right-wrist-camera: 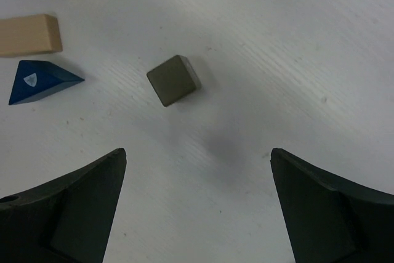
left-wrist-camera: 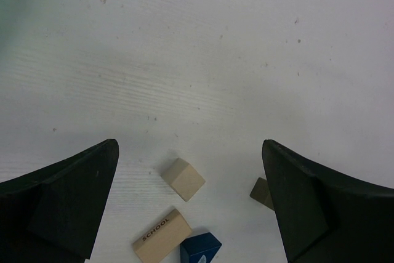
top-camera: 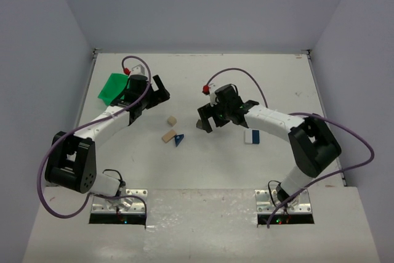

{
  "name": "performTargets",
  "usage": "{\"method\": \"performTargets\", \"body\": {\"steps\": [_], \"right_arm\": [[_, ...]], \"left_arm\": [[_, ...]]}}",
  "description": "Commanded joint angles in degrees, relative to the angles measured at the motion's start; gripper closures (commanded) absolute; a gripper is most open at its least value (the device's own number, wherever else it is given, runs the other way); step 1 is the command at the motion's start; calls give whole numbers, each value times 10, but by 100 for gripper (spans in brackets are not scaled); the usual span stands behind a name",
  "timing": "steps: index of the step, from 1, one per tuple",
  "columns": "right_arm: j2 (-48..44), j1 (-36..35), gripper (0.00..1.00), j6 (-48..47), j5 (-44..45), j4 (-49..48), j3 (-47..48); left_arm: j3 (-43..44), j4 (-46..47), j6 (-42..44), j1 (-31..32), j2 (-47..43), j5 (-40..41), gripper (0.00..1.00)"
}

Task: Build the wood block tower

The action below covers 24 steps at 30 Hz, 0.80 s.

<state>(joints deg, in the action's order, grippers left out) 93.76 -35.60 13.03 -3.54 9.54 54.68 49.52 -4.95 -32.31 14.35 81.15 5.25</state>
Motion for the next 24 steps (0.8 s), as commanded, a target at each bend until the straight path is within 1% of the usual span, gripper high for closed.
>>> {"method": "performTargets", "body": {"steps": [1, 5, 8, 10, 12, 16, 20, 24], "right_arm": [[42, -19, 1, -76, -13, 1, 74], [114, -20, 1, -149, -57, 26, 131], [145, -22, 2, -182, -62, 39, 152], [164, -22, 6, -196, -52, 45, 166], [175, -21, 12, -209, -58, 54, 173], [190, -23, 16, -216, -62, 57, 175], [188, -24, 33, -217, -83, 39, 163], [188, -24, 36, -218, -92, 30, 162]], "left_arm": [[23, 26, 10, 8, 3, -10, 0], [22, 25, 13, 8, 2, -13, 0], [20, 25, 15, 8, 2, -15, 0], [21, 23, 15, 8, 2, -14, 0], [20, 22, 16, 8, 0, -14, 0], [16, 22, 14, 8, -5, -8, 0], [14, 21, 15, 8, -6, -6, 0], [13, 20, 15, 8, -8, -8, 0]]}}
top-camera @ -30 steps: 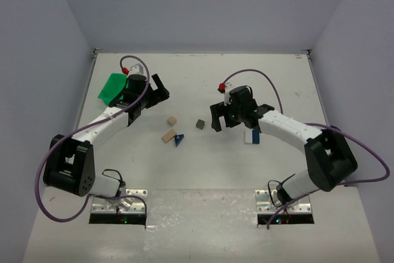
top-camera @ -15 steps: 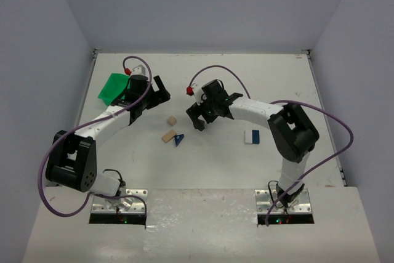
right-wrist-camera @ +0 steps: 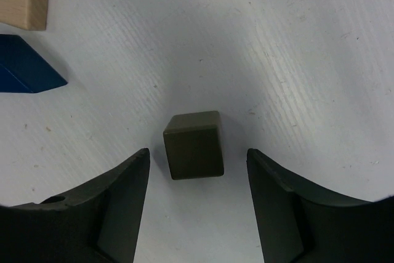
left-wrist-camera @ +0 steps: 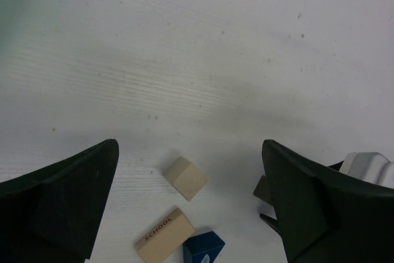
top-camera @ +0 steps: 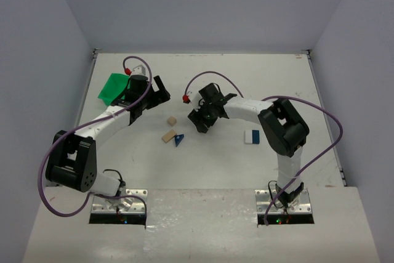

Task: Build the wood block tower

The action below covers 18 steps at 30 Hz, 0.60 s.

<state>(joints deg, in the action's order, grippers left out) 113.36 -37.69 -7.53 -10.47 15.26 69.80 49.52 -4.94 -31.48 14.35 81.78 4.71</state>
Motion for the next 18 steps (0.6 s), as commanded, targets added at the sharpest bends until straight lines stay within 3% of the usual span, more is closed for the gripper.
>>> {"method": "performTargets", "body": {"steps": [1, 5, 18], "right_arm": [[-8, -3, 37, -13, -24, -28, 11], [-5, -5, 39, -10, -25, -28, 12], [-22, -8, 76, -17, -44, -47, 7]], "left_arm": [[13, 20, 7, 8, -14, -2, 0], [12, 20, 10, 8, -17, -5, 0], [8, 16, 15, 8, -30, -22, 0]]}}
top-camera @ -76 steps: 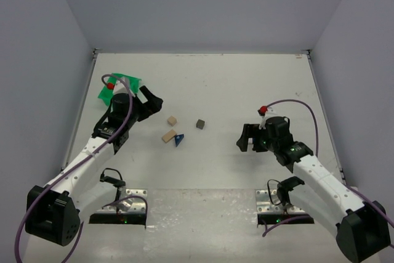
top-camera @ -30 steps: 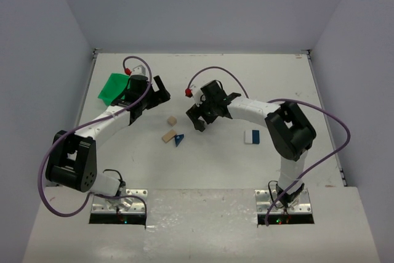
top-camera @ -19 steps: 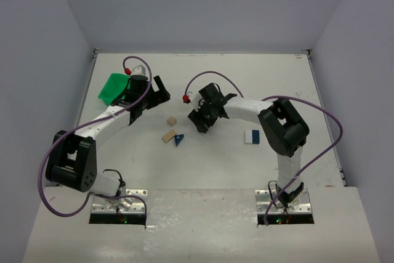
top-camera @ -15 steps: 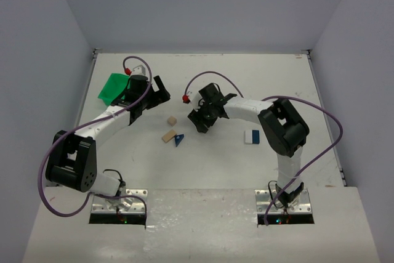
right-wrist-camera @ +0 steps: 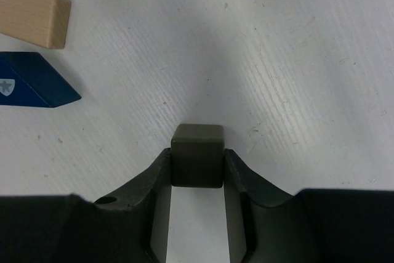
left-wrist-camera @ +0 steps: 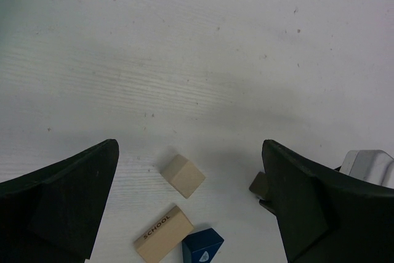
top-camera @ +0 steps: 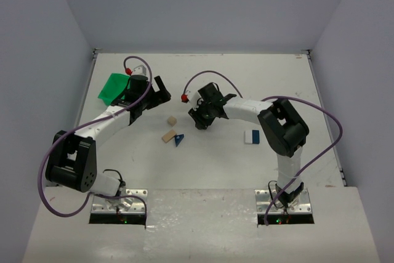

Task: Build the wood block tower

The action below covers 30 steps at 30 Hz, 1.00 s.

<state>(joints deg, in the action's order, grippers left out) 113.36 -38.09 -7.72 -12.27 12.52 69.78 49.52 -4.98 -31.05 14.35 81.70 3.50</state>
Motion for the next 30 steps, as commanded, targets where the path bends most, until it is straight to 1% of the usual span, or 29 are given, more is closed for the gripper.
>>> {"method": "performTargets", "body": {"steps": [1, 4, 7, 10, 12, 14, 16, 19, 22, 24, 30], "right_arm": [[-26, -4, 79, -24, -34, -17, 10], [-43, -3, 84, -70, -45, -1, 35], [-68, -1, 86, -155, -36, 35, 93], [-95, 27, 87, -213, -78, 88, 135], [-116, 49, 87, -242, -100, 115, 130], [-156, 94, 87, -284, -155, 134, 103], [-181, 127, 87, -322, -187, 153, 71], [-221, 172, 87, -392, -187, 195, 29], [-243, 208, 87, -457, -214, 272, 6], [-258, 226, 88, -472, -235, 299, -6], [-317, 282, 90, -476, -222, 291, -99]], "left_arm": [[7, 15, 11, 8, -32, -10, 0], [3, 13, 13, 7, -42, -7, 0], [1, 12, 14, 8, -47, 2, 0], [1, 8, 19, 8, -48, 7, 0], [0, 6, 20, 8, -50, 11, 0], [1, 3, 19, 8, -55, 9, 0], [0, 2, 20, 9, -59, 7, 0], [-6, 2, 21, 10, -65, 13, 0], [-11, -2, 19, 10, -65, 16, 0], [-16, -3, 15, 11, -65, 13, 0], [-21, -16, 8, 12, -54, 20, 0]]}}
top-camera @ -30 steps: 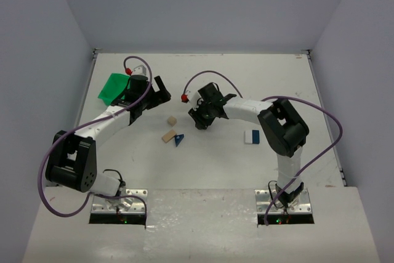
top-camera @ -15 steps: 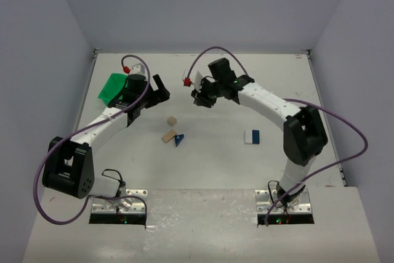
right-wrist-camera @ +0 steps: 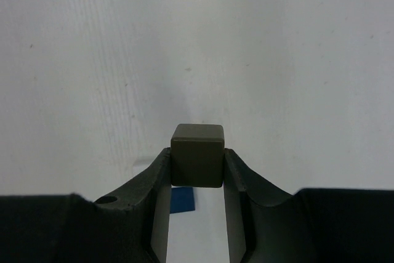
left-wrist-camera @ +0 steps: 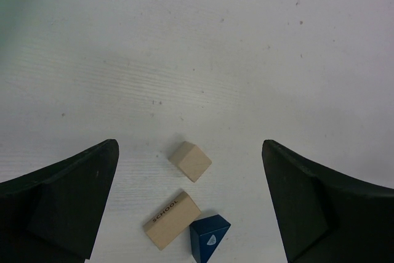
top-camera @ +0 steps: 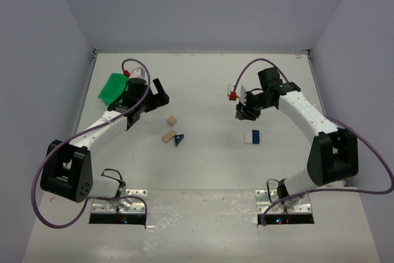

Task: Build the wood block tower

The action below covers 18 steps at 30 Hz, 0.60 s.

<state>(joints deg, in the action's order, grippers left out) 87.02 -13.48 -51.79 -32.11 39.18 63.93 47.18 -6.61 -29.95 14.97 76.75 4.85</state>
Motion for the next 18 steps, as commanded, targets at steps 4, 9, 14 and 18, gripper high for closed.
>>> {"method": "performTargets", "body": {"steps": [4, 9, 14, 18], "right_arm": [[-82, 76, 89, -27, -20, 0, -95], [-90, 86, 85, -50, -11, -39, -164], [-60, 92, 85, -77, -7, -37, -168], [-28, 92, 85, -101, 13, -21, -158]], "left_arm": [[13, -4, 0, 7, 6, -1, 0], [49, -9, 29, 9, 11, -23, 0], [46, -9, 33, 11, 14, -22, 0], [46, -9, 37, 13, 20, -23, 0]]}}
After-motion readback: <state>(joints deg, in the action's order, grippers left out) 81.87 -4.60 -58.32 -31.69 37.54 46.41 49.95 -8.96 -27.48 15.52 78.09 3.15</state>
